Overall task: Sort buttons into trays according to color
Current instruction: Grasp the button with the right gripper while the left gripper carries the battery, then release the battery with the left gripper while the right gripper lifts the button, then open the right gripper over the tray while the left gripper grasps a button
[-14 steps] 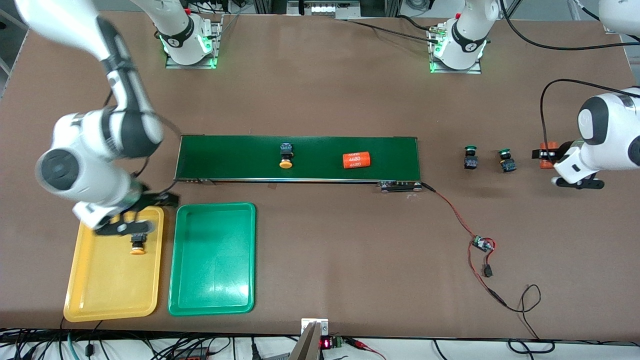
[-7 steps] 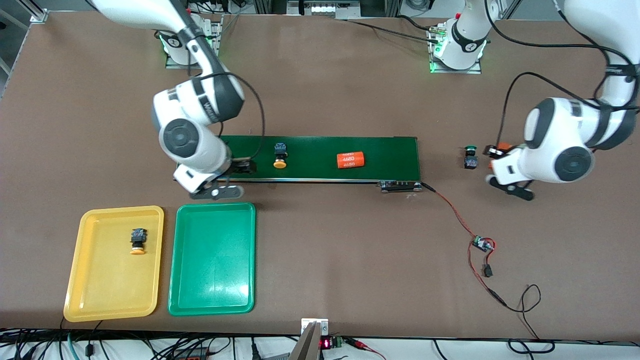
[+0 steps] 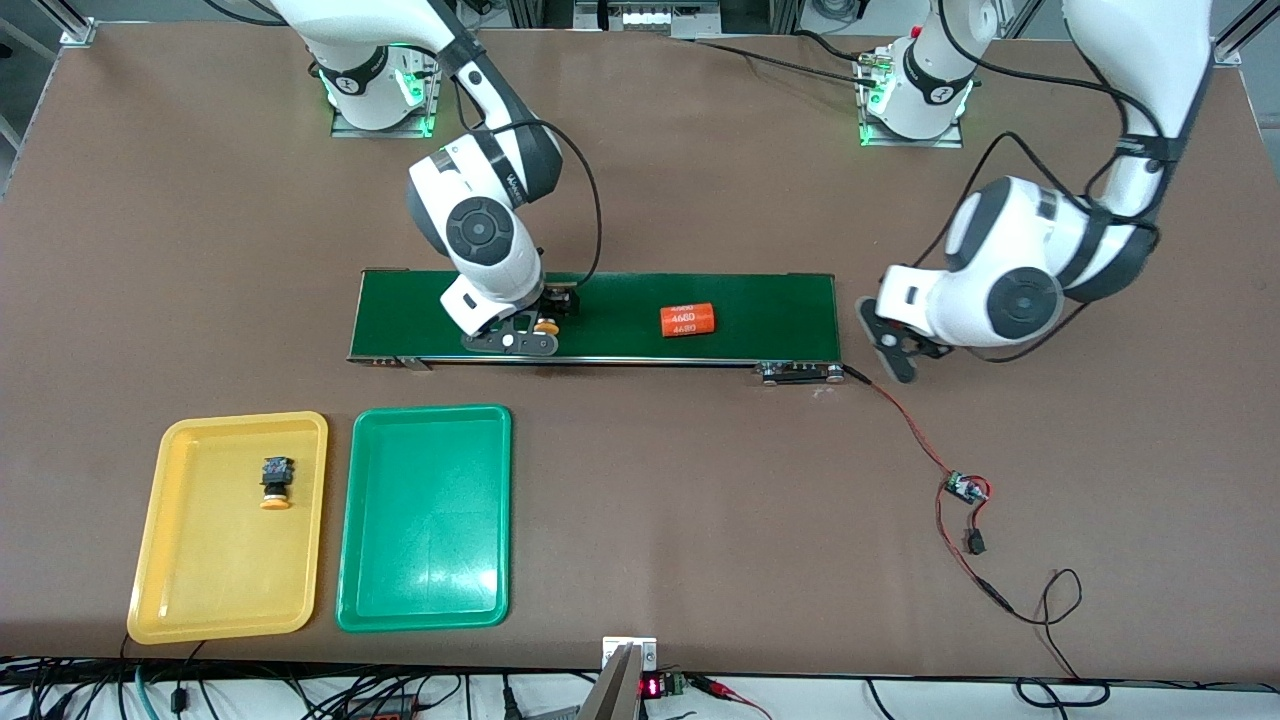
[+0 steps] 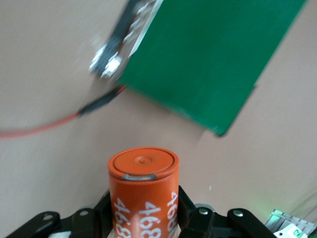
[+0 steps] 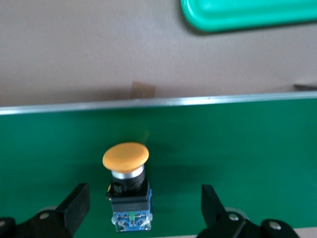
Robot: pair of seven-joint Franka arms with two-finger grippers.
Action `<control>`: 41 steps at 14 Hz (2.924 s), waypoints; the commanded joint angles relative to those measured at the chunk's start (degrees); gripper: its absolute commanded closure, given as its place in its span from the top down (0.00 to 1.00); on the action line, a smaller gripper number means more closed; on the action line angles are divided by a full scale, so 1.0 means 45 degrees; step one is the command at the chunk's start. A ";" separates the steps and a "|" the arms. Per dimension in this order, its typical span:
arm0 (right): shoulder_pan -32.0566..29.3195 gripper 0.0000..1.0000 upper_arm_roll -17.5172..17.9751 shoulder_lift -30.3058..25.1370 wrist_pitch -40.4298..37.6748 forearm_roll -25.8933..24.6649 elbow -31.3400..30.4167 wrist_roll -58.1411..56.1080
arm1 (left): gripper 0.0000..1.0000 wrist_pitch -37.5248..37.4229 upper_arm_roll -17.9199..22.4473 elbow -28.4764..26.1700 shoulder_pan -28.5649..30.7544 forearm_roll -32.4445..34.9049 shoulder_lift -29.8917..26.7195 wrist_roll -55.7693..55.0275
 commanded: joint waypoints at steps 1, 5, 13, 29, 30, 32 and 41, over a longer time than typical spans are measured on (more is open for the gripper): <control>-0.0012 1.00 0.0168 -0.0225 0.0288 0.0154 -0.0734 0.0183 | 0.13 0.0550 -0.1178 -0.0201 -0.0083 -0.0044 0.0199 0.0571; -0.0012 0.85 0.0188 -0.0108 0.0932 0.0154 -0.1164 0.0164 | 0.13 0.2813 -0.1786 -0.0886 -0.0299 0.0928 0.0626 0.1602; -0.0945 0.13 0.0110 -0.0206 0.0913 0.0427 -0.0621 0.0028 | 1.00 0.4850 -0.1962 -0.1610 -0.0710 0.2280 0.0844 0.1684; -0.8486 0.08 -0.0105 0.2781 0.1574 -0.3009 0.3405 -0.8700 | 1.00 0.1318 0.3188 -0.1589 -0.1256 0.0386 -0.2965 -0.6965; -0.8720 0.08 -0.0105 0.2918 0.1809 -0.3010 0.3406 -0.9032 | 1.00 0.1238 0.3387 -0.1861 -0.1276 0.0386 -0.2946 -0.7490; -0.9189 0.08 -0.0105 0.3211 0.2065 -0.3010 0.3406 -0.9716 | 1.00 0.1354 0.4147 -0.2388 -0.1276 0.0386 -0.2809 -0.8799; -1.0090 0.13 -0.0105 0.4363 0.3430 -0.3010 0.3757 -1.1397 | 1.00 0.5862 0.4638 -0.5044 -0.1198 0.0405 -0.1638 -0.8901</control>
